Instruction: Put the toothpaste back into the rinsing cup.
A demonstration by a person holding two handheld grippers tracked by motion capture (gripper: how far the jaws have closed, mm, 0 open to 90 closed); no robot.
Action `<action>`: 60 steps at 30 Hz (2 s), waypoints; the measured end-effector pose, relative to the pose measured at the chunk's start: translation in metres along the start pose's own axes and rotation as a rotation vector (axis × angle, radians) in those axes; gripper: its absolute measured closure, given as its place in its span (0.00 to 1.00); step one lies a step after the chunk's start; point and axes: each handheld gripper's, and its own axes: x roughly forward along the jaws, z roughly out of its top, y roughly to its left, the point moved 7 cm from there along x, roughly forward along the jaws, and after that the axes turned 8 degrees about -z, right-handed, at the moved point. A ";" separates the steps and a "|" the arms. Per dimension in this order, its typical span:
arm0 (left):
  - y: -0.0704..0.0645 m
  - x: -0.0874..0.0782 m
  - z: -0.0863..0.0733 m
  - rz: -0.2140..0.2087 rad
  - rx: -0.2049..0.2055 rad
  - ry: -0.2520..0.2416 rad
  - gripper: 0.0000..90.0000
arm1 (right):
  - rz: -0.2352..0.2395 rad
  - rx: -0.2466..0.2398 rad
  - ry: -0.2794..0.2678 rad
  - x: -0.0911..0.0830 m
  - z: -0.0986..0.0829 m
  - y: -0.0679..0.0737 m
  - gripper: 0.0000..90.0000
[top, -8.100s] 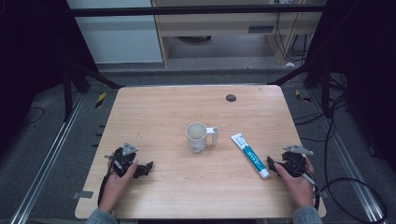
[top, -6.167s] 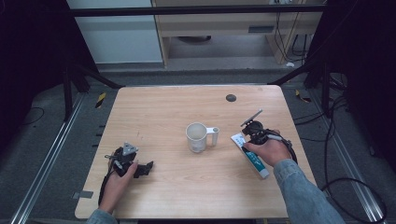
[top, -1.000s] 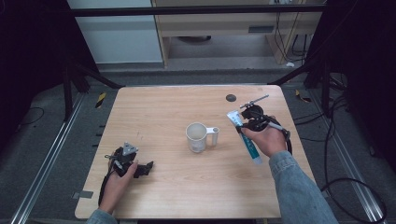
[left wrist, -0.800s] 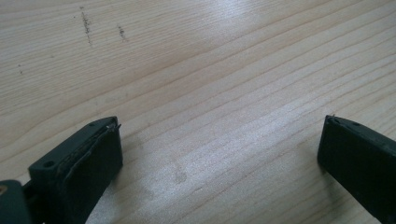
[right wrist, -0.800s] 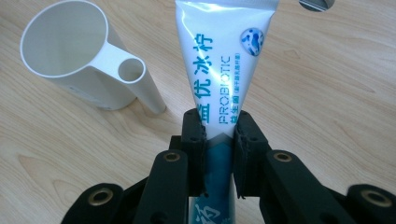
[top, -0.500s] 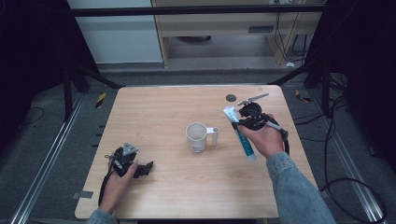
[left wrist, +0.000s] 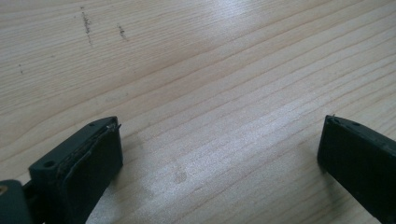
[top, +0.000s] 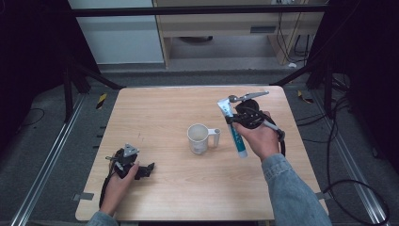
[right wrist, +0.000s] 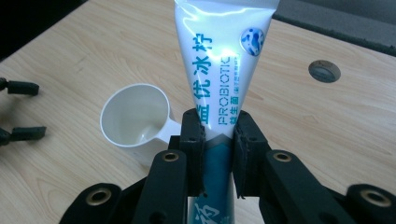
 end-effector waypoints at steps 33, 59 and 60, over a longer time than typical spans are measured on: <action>0.000 0.000 0.000 -0.001 0.003 0.001 0.00 | -0.005 0.078 -0.203 0.003 0.049 0.025 0.85; 0.000 0.000 0.000 -0.001 0.003 0.000 0.00 | -0.032 0.121 -0.361 0.002 0.064 0.043 0.85; 0.000 0.000 0.000 -0.001 0.003 0.001 0.00 | -0.032 0.121 -0.361 0.002 0.064 0.043 0.85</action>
